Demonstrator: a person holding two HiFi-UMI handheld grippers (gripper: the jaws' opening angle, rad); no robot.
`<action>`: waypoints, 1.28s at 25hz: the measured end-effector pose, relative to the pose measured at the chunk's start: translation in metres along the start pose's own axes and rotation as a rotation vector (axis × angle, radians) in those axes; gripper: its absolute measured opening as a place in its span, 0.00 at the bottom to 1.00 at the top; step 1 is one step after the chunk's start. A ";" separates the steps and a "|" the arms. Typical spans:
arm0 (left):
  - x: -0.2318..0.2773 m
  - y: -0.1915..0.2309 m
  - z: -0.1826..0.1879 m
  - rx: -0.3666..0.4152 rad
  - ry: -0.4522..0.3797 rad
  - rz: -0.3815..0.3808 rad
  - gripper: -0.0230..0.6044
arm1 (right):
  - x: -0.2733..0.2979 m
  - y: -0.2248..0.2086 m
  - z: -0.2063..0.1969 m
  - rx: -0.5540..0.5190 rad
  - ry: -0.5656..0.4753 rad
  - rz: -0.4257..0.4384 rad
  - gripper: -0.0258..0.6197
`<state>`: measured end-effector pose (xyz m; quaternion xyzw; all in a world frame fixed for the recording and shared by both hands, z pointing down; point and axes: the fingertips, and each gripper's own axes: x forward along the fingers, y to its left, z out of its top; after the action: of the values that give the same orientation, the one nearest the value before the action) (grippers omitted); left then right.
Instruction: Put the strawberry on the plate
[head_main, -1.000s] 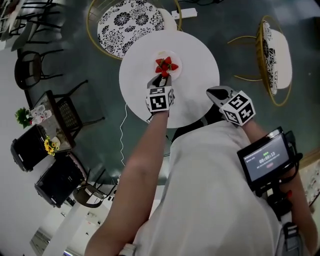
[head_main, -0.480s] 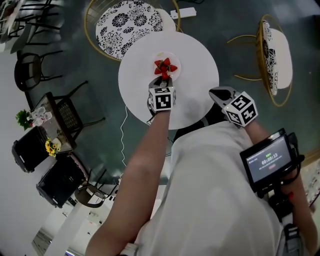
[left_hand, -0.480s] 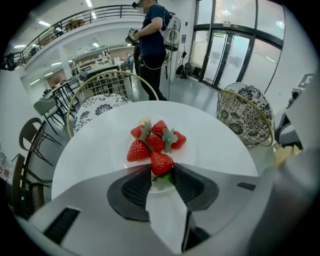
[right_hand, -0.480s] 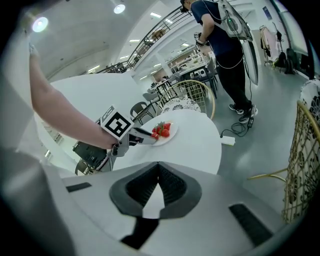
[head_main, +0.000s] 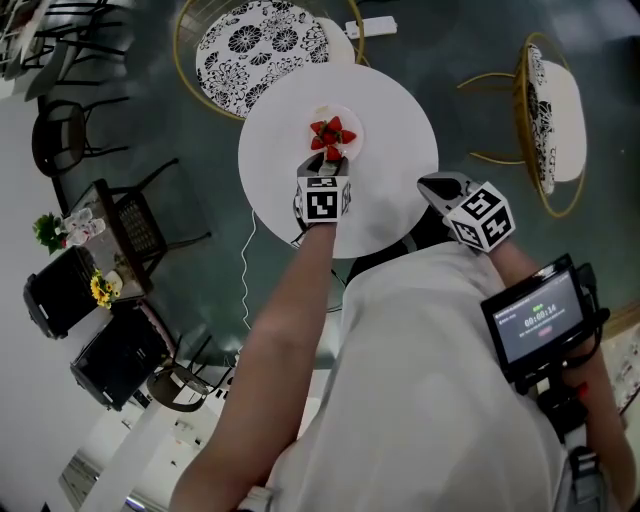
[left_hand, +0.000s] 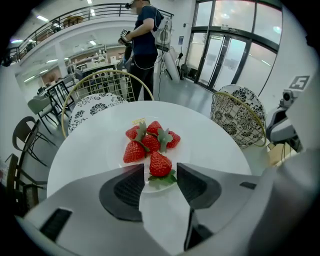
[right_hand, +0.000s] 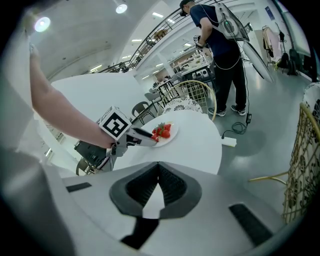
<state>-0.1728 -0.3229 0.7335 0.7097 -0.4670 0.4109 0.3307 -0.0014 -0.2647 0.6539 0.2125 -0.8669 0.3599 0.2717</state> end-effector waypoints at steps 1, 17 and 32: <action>-0.001 0.000 0.000 -0.003 -0.004 0.000 0.33 | 0.000 -0.001 0.000 -0.002 0.000 0.001 0.05; -0.068 -0.009 -0.010 -0.096 -0.136 0.002 0.33 | 0.001 0.007 0.017 -0.089 -0.032 0.050 0.05; -0.172 -0.037 -0.058 -0.131 -0.377 -0.092 0.05 | -0.025 0.055 0.020 -0.134 -0.102 -0.028 0.05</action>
<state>-0.1928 -0.1934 0.6025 0.7717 -0.5135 0.2237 0.3013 -0.0194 -0.2393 0.5989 0.2239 -0.8987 0.2860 0.2459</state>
